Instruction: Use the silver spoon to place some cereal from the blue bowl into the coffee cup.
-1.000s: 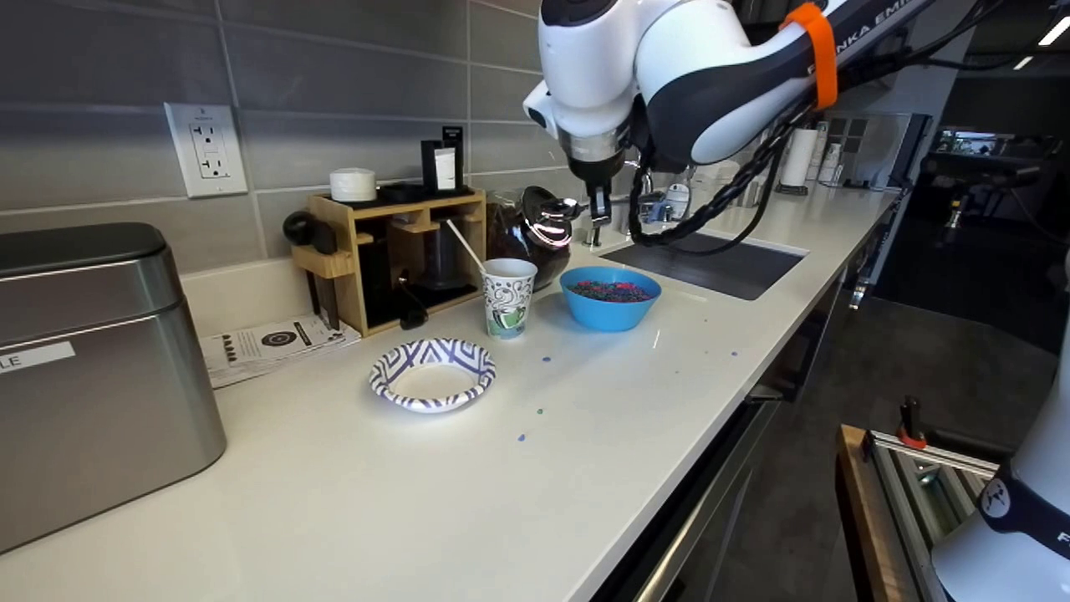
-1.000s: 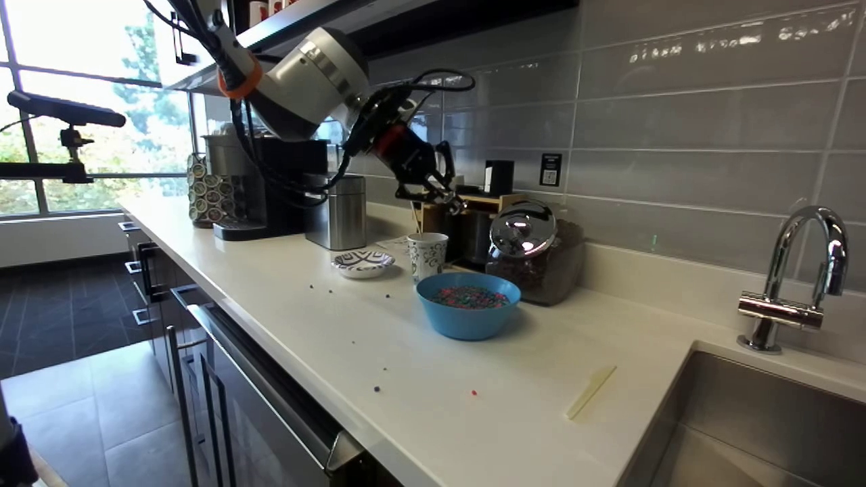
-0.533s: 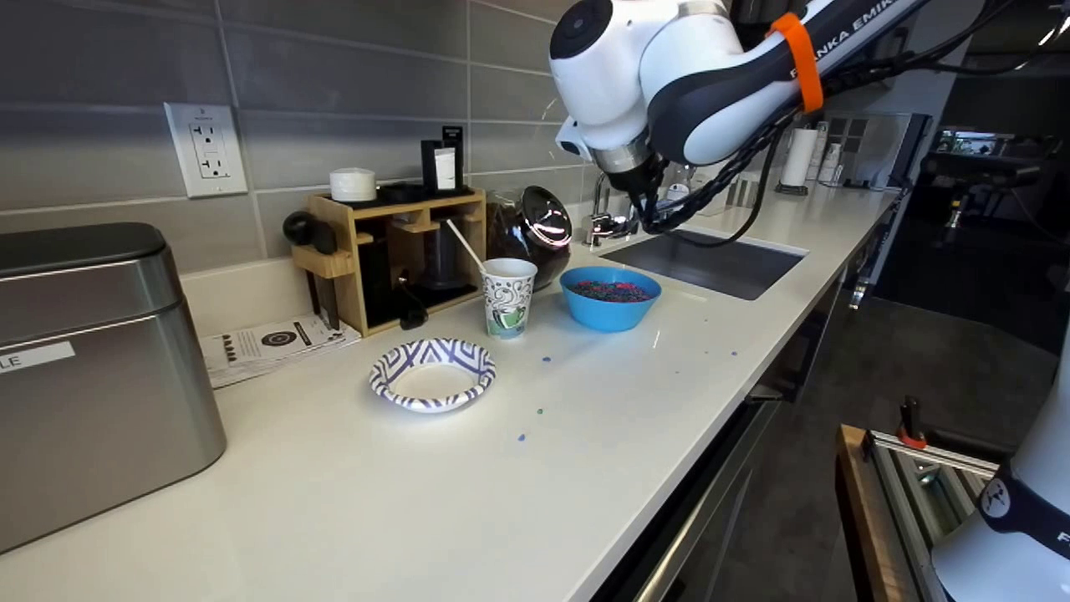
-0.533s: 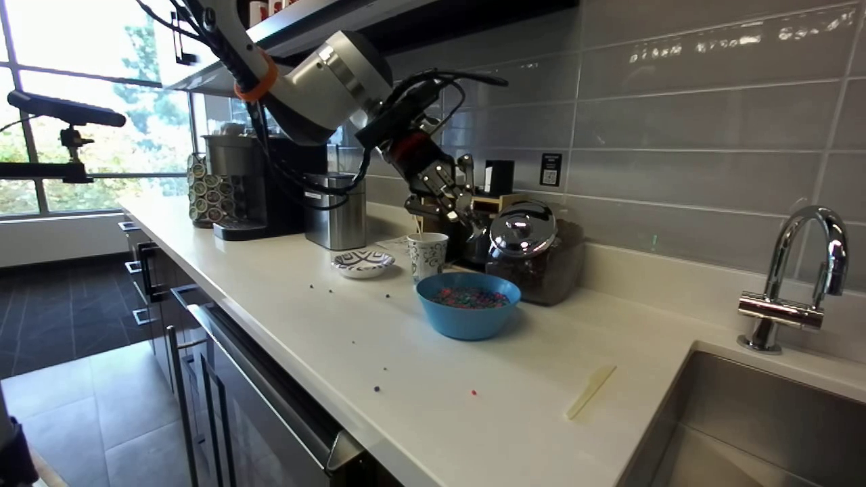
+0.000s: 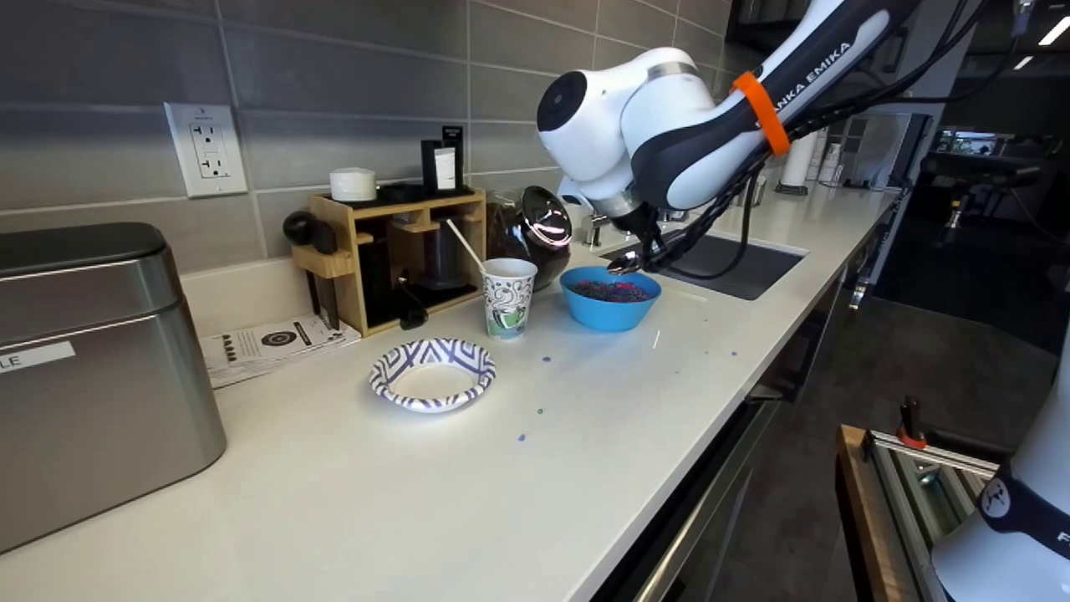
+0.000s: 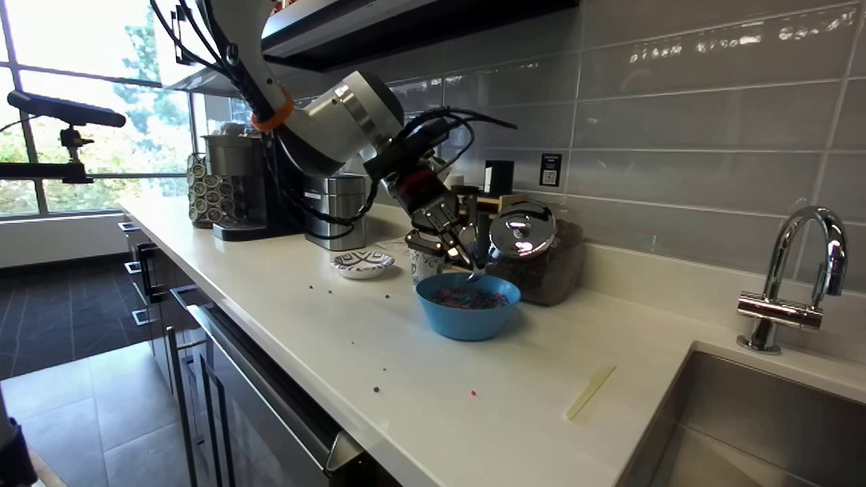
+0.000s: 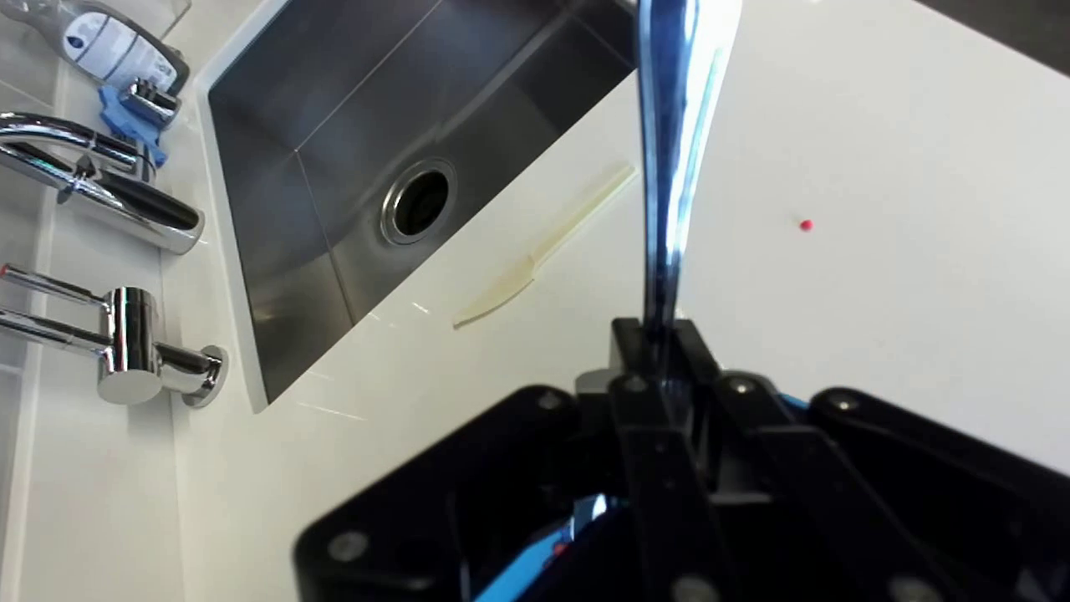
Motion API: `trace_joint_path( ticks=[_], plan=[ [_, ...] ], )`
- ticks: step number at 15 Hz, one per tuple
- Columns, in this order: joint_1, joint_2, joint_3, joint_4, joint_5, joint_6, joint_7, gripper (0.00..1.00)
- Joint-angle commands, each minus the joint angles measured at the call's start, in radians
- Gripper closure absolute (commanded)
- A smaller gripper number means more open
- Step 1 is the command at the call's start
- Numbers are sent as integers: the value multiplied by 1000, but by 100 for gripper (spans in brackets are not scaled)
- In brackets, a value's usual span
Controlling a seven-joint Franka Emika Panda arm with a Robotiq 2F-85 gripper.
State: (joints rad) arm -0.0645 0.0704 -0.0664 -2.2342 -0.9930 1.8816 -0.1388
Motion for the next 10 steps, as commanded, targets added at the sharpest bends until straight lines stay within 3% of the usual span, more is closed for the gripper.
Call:
trace_joint_path(
  ticks=[1,10],
  plan=[
    [-1,63,5,45,26,-30,-33,99],
    [-7,159,12,100,58,2,-24,99]
  ],
)
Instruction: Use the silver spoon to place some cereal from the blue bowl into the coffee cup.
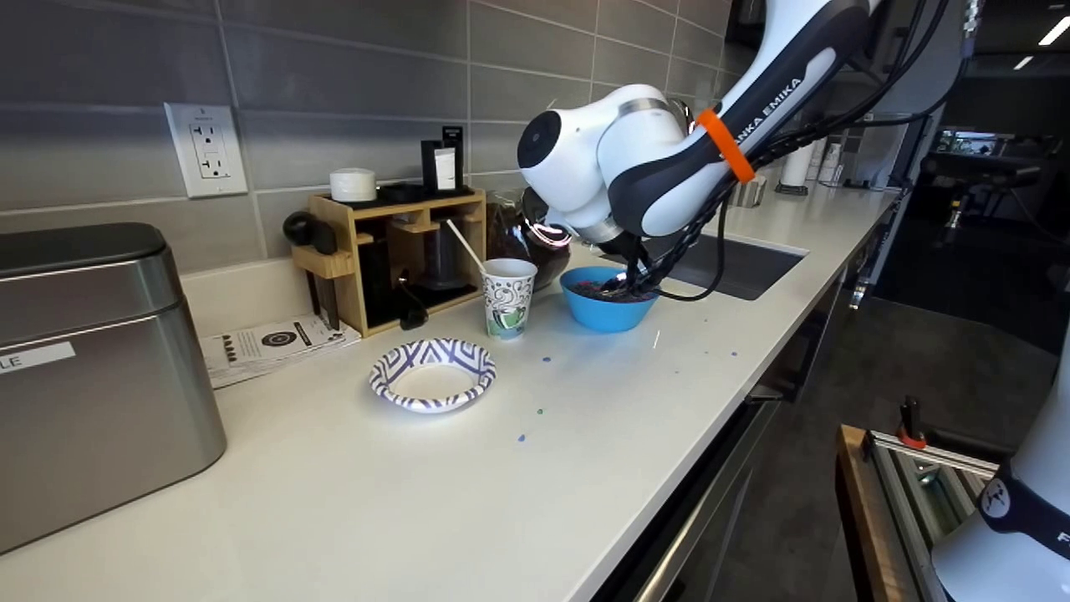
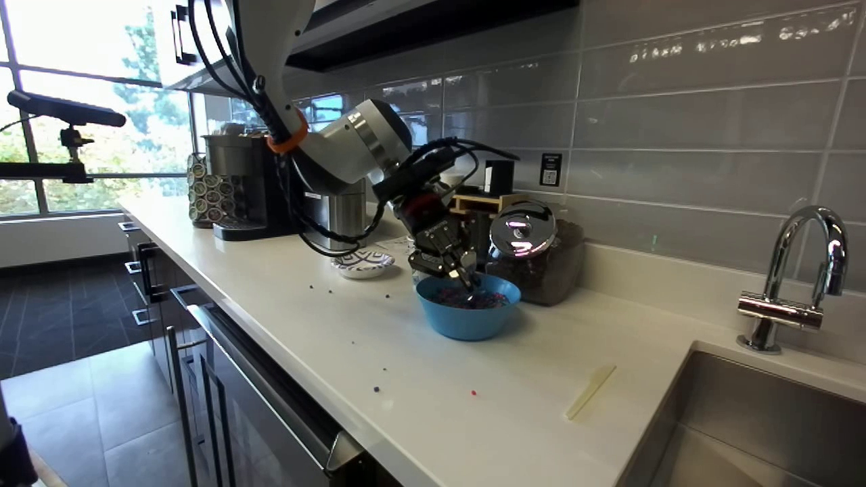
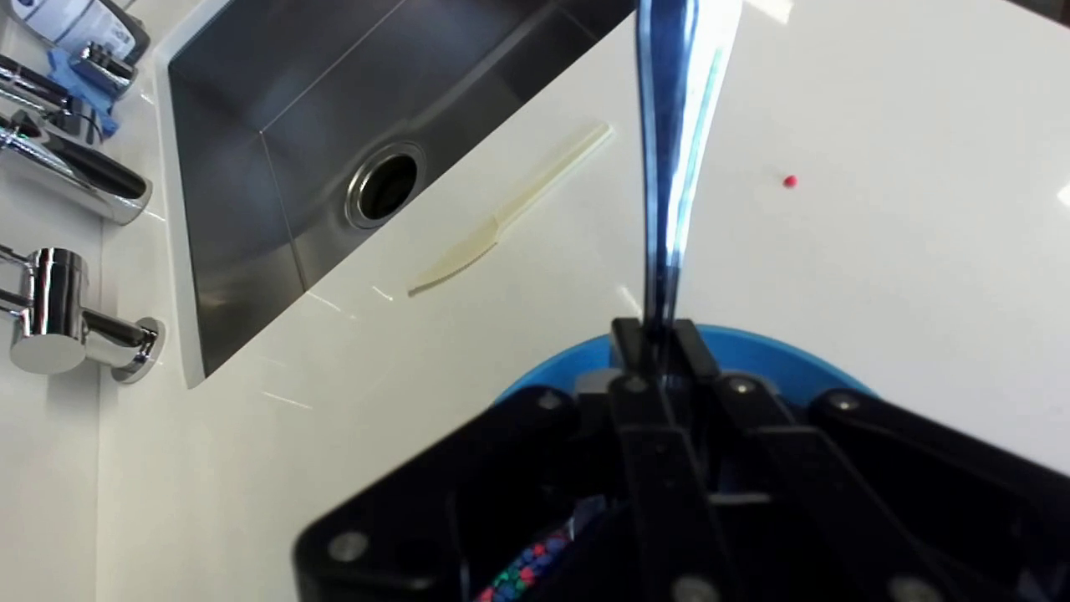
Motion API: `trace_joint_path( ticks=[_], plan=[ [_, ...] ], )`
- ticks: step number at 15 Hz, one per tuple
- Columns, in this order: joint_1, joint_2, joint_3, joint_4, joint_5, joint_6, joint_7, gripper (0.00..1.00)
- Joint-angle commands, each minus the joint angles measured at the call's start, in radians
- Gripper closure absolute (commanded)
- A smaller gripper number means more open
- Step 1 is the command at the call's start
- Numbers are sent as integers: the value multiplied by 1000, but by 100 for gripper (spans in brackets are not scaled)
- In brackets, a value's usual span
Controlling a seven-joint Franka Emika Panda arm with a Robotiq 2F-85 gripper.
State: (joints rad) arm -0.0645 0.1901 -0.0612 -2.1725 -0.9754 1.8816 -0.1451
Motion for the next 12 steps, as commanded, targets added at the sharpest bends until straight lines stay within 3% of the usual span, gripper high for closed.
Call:
trace_joint_path(
  ticks=[1,12],
  plan=[
    [-8,46,7,45,49,5,-18,99],
    [-24,89,7,94,194,61,-22,99]
  ],
)
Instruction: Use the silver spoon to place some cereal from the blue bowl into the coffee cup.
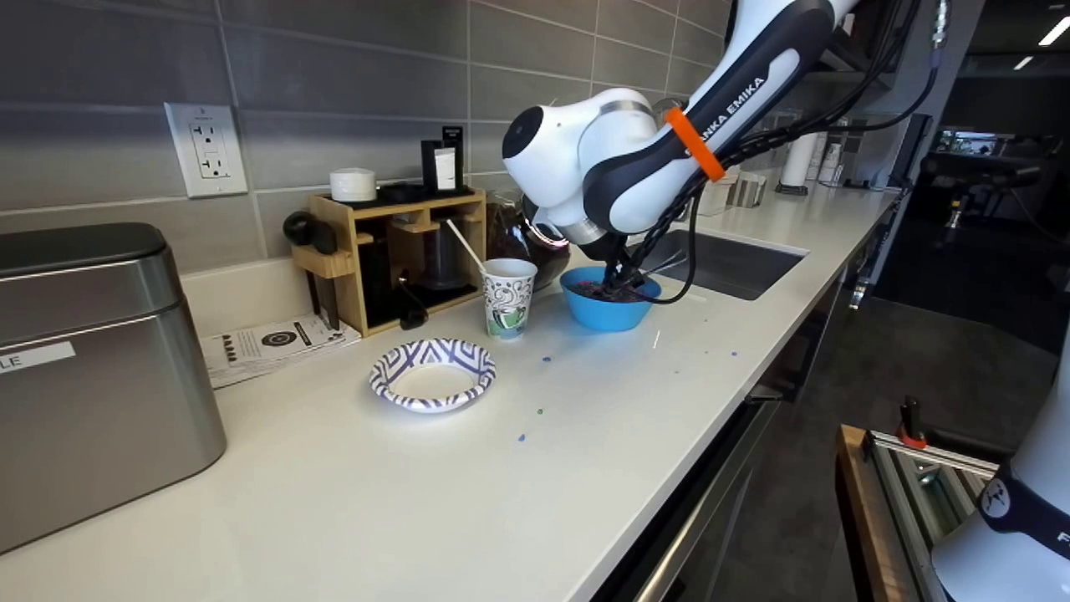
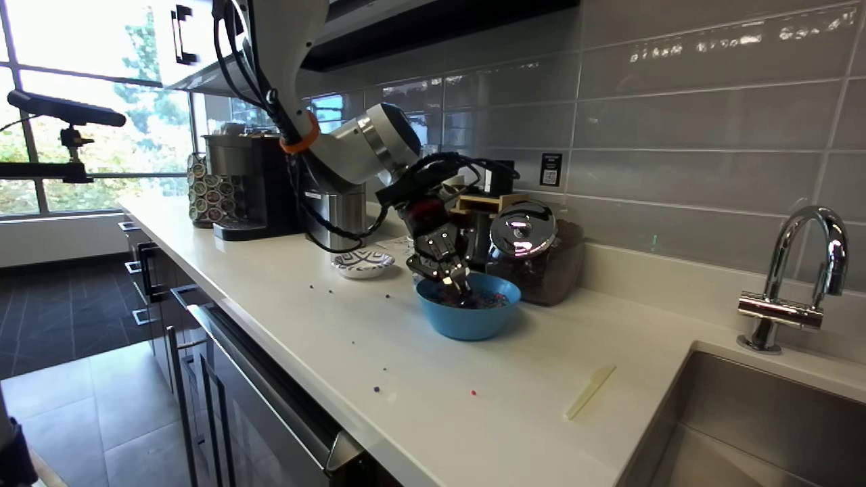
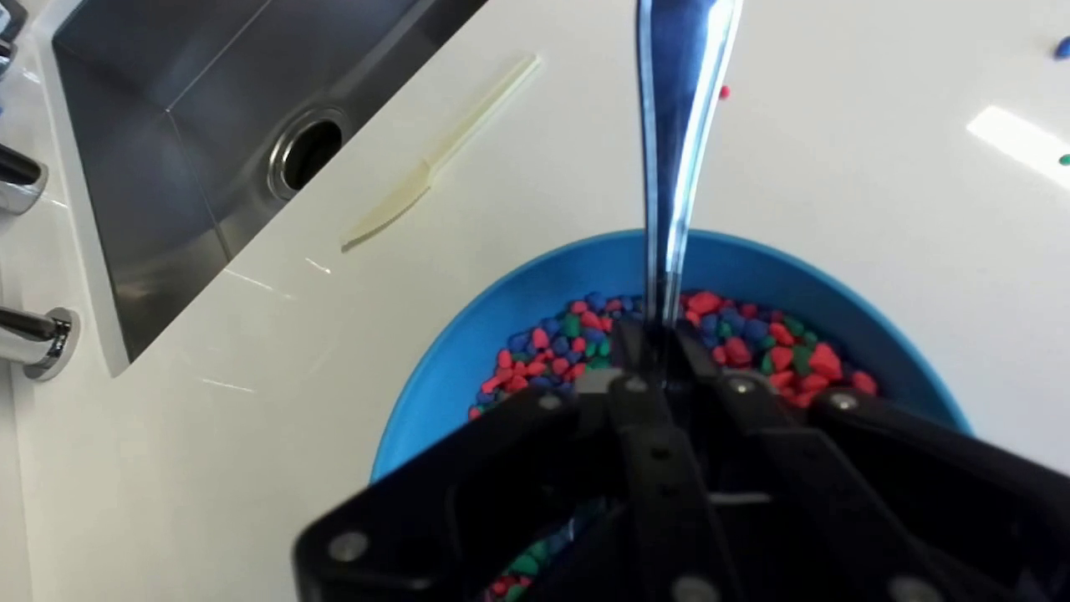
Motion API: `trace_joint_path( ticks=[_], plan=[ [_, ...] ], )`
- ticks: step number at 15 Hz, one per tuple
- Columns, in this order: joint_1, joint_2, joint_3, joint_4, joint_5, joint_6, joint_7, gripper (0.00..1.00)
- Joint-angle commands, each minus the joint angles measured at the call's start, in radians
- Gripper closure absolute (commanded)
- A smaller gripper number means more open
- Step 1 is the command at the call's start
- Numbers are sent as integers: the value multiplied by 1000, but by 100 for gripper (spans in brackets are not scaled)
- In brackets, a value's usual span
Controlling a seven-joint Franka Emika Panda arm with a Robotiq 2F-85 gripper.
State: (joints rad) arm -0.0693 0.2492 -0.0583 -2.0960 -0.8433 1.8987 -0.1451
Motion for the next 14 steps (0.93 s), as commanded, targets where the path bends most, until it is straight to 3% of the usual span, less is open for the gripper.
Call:
trace_joint_path(
  ticks=[1,14],
  plan=[
    [-21,32,3,21,74,50,-22,99],
    [-52,42,-14,19,136,156,-45,97]
  ],
)
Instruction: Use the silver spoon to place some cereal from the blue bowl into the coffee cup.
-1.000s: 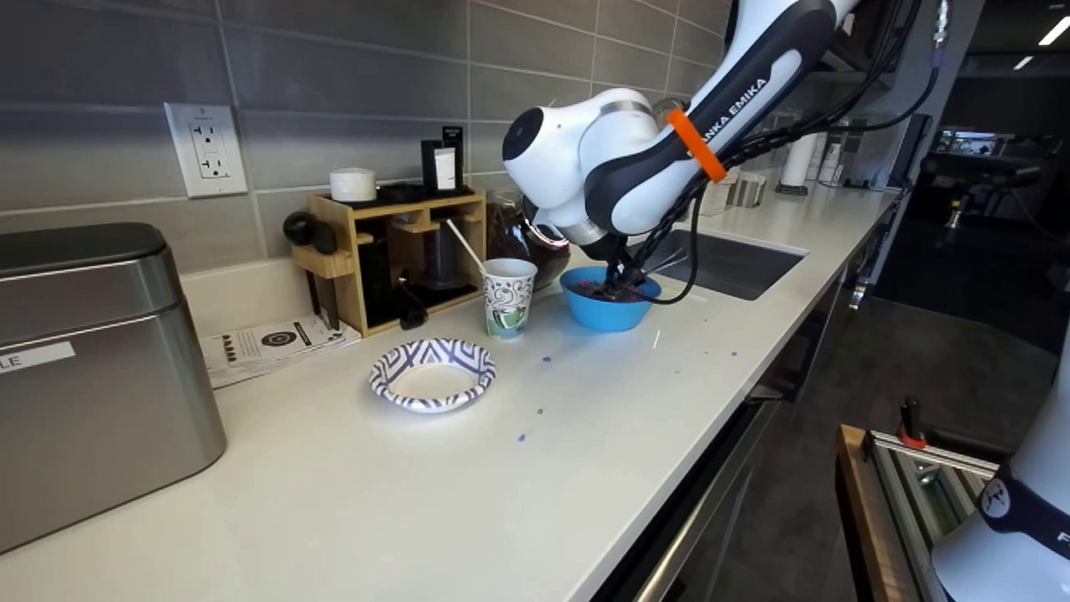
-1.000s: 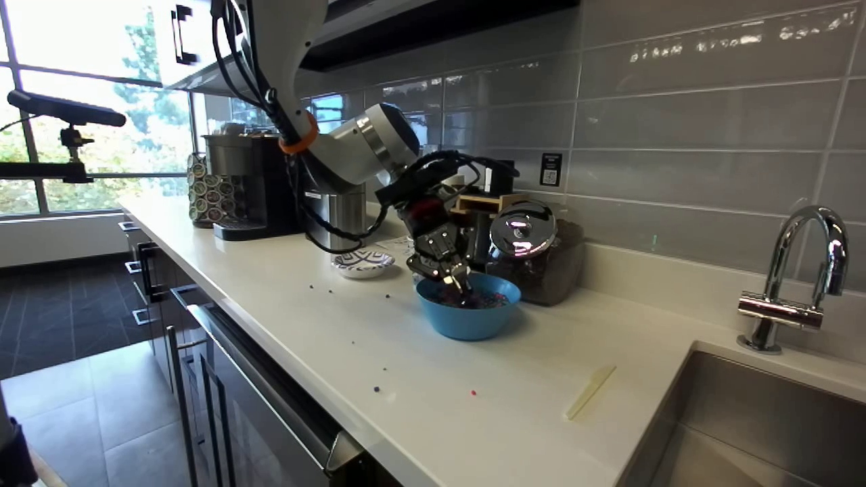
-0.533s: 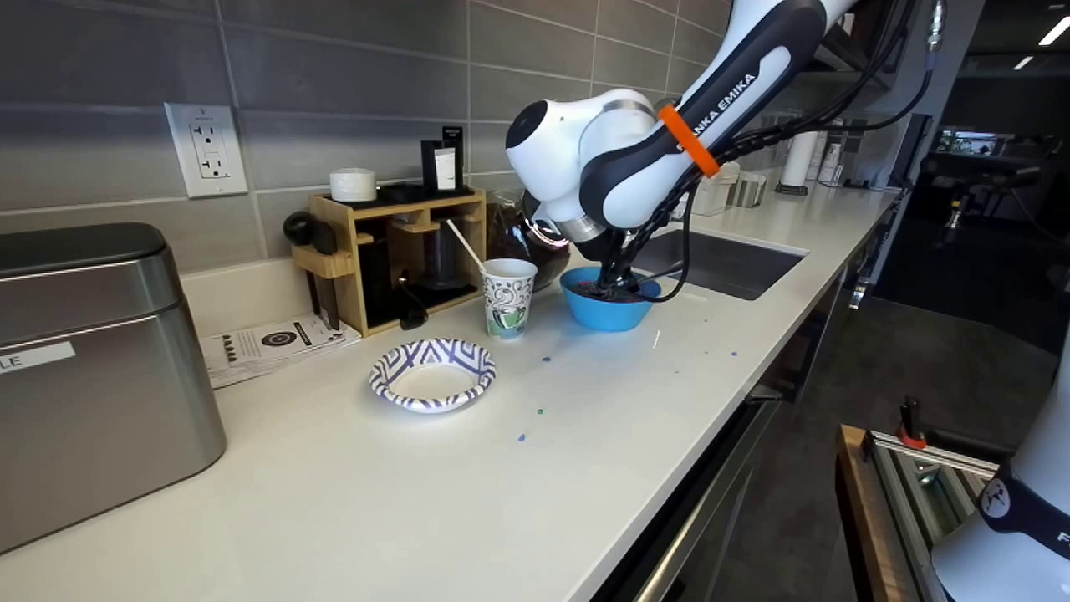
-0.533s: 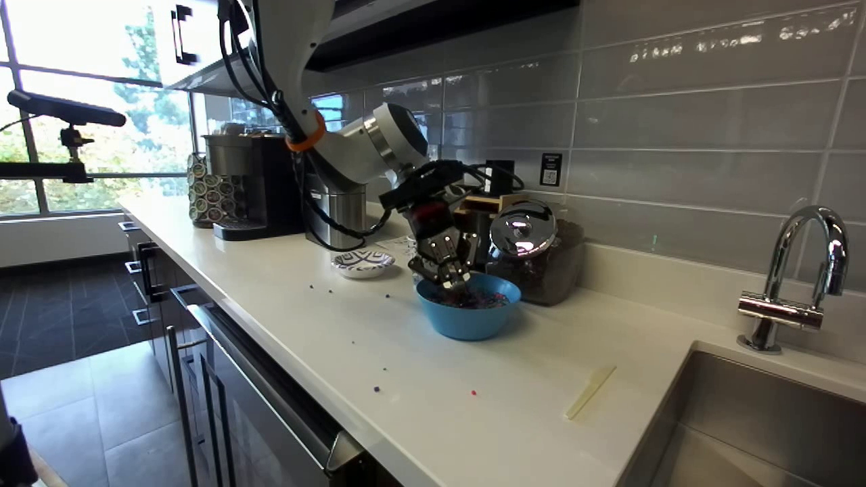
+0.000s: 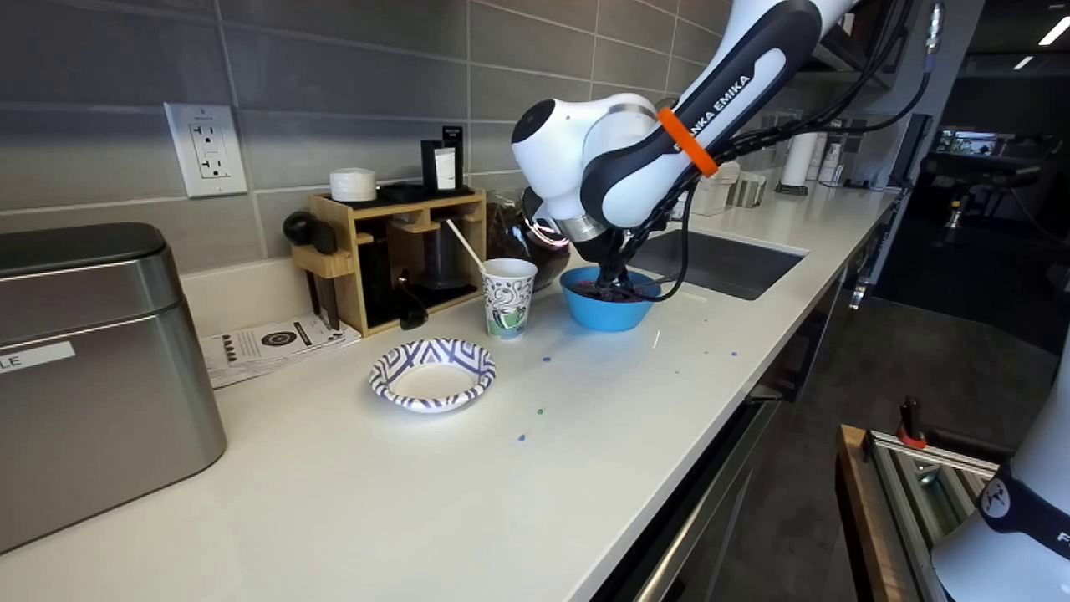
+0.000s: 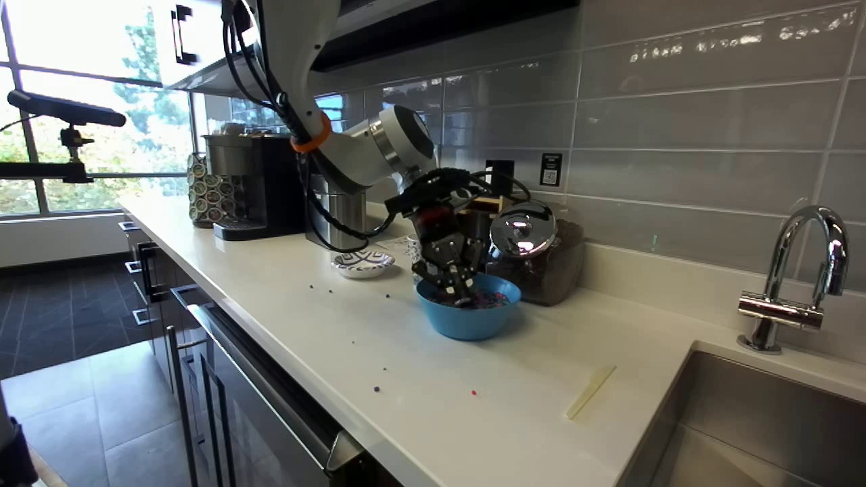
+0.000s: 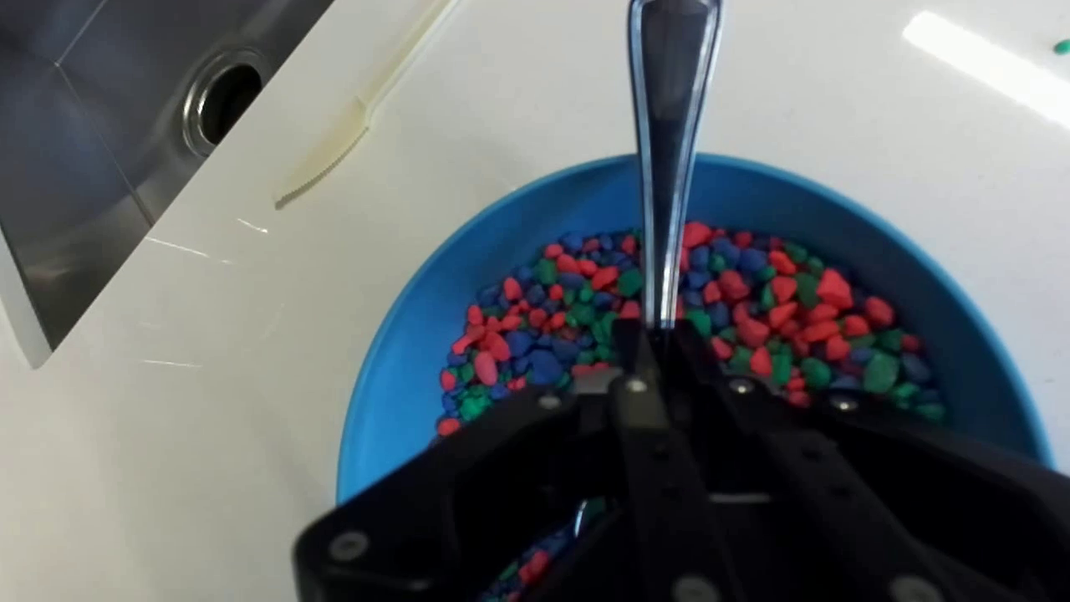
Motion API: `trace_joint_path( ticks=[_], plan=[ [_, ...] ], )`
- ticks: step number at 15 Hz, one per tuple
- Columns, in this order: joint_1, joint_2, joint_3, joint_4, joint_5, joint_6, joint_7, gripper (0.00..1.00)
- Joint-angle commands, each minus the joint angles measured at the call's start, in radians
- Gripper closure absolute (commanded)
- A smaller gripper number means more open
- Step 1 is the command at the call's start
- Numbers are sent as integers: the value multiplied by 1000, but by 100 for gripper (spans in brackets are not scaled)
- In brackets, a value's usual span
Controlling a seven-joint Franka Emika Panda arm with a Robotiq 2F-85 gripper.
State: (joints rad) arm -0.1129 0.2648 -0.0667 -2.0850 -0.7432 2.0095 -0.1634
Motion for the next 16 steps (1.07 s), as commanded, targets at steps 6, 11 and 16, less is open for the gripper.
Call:
trace_joint_path(
  ticks=[6,11,16],
  plan=[
    [-20,22,-11,15,67,77,-42,38],
    [-29,-17,-15,46,171,48,-60,1],
    [-32,-83,-34,77,283,37,-65,0]
  ],
)
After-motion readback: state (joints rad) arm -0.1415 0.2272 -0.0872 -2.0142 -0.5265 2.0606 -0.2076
